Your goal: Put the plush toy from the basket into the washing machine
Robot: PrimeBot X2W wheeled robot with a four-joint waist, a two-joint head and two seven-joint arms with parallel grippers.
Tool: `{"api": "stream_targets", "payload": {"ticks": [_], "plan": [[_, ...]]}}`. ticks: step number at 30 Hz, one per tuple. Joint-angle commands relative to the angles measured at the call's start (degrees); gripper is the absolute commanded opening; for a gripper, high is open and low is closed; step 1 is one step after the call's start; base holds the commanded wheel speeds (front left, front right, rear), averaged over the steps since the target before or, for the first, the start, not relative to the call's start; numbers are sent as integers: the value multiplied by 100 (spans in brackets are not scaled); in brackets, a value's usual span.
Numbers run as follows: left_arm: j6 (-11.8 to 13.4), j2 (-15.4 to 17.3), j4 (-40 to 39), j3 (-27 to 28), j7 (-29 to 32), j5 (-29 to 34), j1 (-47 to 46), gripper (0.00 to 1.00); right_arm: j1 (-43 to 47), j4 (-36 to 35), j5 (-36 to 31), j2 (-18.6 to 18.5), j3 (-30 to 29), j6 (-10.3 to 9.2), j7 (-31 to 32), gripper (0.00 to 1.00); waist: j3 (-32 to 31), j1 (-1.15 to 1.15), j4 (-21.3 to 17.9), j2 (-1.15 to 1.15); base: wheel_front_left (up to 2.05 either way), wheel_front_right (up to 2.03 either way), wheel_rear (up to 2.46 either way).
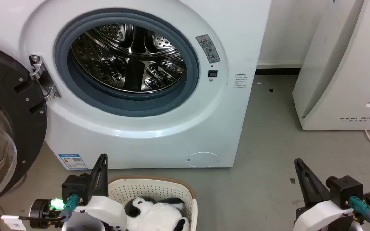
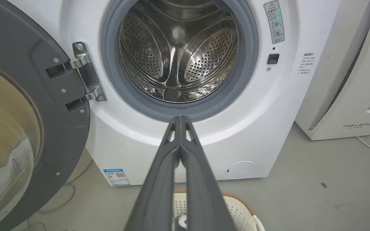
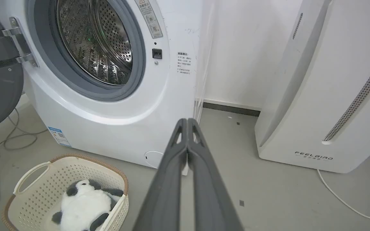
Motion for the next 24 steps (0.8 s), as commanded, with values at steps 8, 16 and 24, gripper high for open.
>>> {"api": "stream_targets", "payload": {"ticks": [8,16,24], "plan": [[10,-1,-25,20,2,15,85,0,-80,14,-44,-1,3,-4,9,0,0,0,0,0,0,0,0],[15,0,17,-44,-42,-25,7,100,17,-3,40,0,-24,1,-41,100,5,0,-1,0,0,0,0],[56,0,71,-121,-138,-80,21,100,40,-25,100,0,-108,1,-136,100,28,0,-10,0,0,0,0]]}}
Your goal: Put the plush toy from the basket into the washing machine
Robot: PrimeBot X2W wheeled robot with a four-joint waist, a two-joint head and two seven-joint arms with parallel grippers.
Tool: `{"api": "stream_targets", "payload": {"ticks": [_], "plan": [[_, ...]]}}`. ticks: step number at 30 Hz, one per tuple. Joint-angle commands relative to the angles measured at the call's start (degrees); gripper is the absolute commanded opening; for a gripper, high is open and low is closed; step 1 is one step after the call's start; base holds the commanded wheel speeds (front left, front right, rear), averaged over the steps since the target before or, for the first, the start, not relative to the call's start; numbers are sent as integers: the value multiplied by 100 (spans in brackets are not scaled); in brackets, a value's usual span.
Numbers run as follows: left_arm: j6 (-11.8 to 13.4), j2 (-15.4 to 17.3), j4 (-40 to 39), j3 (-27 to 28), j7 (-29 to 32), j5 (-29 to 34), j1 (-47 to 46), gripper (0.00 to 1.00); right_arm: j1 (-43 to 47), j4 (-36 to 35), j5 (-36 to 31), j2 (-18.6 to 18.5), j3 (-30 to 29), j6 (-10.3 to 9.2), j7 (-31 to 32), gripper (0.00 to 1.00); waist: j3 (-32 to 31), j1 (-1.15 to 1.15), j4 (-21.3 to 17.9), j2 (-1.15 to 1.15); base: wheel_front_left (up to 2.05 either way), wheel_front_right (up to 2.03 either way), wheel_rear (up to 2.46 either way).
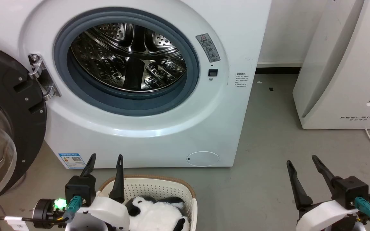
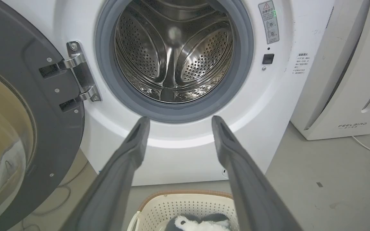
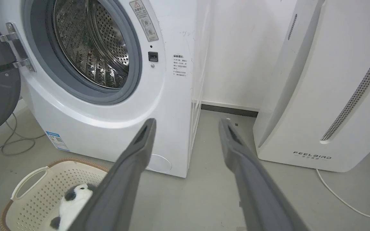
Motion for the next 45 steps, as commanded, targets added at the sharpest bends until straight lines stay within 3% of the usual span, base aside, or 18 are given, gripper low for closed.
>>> {"api": "stream_targets", "payload": {"ticks": [1,28,45], "plan": [[43,0,44,-35,-61,-59,22,100,36,-23,43,0,-36,-1,-65,100,7,0,-3,0,0,0,0],[24,3,811,-261,-372,-328,-271,100,-53,-192,91,0,-174,-2,-375,100,553,0,-137,0,0,0,0],[-19,137,2021,-315,-572,-463,-851,100,-216,-331,221,-1,-170,-2,-577,100,1236,0,-364,0,0,0,0]]}}
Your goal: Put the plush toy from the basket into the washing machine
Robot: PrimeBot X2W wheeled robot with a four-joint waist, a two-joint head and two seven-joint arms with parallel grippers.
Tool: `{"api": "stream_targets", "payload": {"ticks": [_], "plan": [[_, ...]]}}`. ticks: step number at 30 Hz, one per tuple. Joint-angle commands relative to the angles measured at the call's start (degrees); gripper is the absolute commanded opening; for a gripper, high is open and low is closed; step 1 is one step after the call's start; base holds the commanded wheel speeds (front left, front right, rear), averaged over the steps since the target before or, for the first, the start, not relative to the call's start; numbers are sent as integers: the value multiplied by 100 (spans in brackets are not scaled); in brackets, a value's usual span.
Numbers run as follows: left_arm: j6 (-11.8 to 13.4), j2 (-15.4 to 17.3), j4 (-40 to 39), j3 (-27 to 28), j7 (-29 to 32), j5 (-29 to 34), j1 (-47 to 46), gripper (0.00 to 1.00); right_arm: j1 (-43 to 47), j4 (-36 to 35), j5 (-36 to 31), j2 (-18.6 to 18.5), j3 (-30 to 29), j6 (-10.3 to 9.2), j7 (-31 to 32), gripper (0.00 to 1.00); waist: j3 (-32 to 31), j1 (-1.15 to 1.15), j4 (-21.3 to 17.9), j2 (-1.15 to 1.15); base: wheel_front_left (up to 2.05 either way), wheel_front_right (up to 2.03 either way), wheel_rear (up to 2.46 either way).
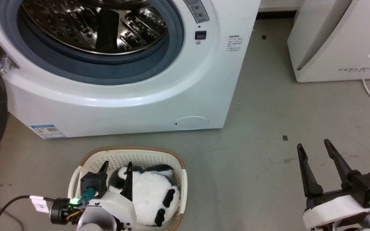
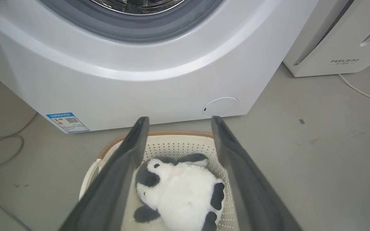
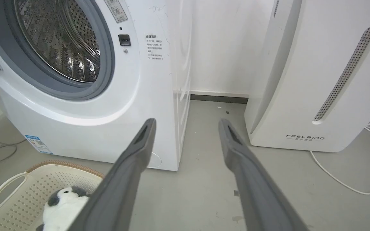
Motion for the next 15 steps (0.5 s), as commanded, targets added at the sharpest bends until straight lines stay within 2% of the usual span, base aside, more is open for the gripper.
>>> {"api": "stream_targets", "payload": {"ticks": [1,15], "plan": [[-18,31,129,-4,-50,-50,-132,100,-84,-55,66,-1,0,-2,-58,100,83,0,-39,0,0,0,0],[-195,304,1364,-112,221,-266,-911,100,-272,-136,273,-1,19,-3,-224,100,811,0,-342,0,0,0,0]]}}
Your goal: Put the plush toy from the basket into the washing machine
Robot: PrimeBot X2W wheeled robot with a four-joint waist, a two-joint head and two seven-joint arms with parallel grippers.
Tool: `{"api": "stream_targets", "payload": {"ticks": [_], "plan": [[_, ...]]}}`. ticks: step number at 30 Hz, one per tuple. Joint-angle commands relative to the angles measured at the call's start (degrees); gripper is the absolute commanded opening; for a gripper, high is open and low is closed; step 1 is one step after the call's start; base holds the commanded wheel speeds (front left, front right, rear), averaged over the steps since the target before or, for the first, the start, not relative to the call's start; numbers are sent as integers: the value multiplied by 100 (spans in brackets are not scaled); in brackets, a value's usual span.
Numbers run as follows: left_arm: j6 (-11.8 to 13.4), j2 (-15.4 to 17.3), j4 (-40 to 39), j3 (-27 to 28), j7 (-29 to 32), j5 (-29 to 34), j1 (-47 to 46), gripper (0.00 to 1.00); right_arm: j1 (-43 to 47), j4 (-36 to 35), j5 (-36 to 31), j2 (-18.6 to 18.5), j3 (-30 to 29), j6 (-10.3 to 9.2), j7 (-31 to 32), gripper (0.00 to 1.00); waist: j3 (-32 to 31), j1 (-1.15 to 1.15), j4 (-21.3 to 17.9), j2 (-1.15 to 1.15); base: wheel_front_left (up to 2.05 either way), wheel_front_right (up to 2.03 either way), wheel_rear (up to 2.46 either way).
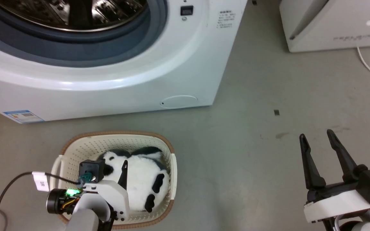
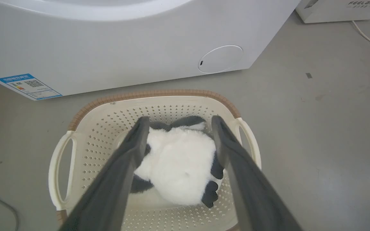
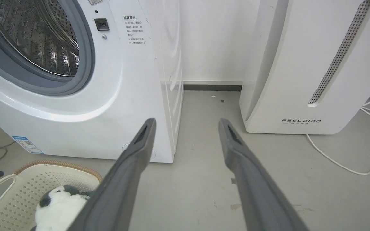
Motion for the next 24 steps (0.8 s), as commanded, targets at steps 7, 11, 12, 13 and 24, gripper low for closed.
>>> {"api": "stream_targets", "payload": {"ticks": [7,11,12,13,24], "plan": [[-94,246,675,-61,226,-170,-573,100,-214,-58,176,-1,20,-3,-140,100,530,0,-244,0,0,0,0],[-172,407,1016,-171,407,-175,-837,100,-277,-64,273,-1,31,-3,-187,100,801,0,-366,0,0,0,0],[-189,451,1096,-197,442,-177,-901,100,-292,-65,291,-1,36,-4,-199,100,864,0,-397,0,0,0,0],[-206,498,1176,-213,479,-190,-964,100,-308,-68,321,-1,43,-4,-211,100,935,0,-435,0,0,0,0],[-373,1002,1885,-468,780,-353,-1597,100,-470,-50,729,-1,158,-4,-342,100,1694,0,-799,0,0,0,0]]}}
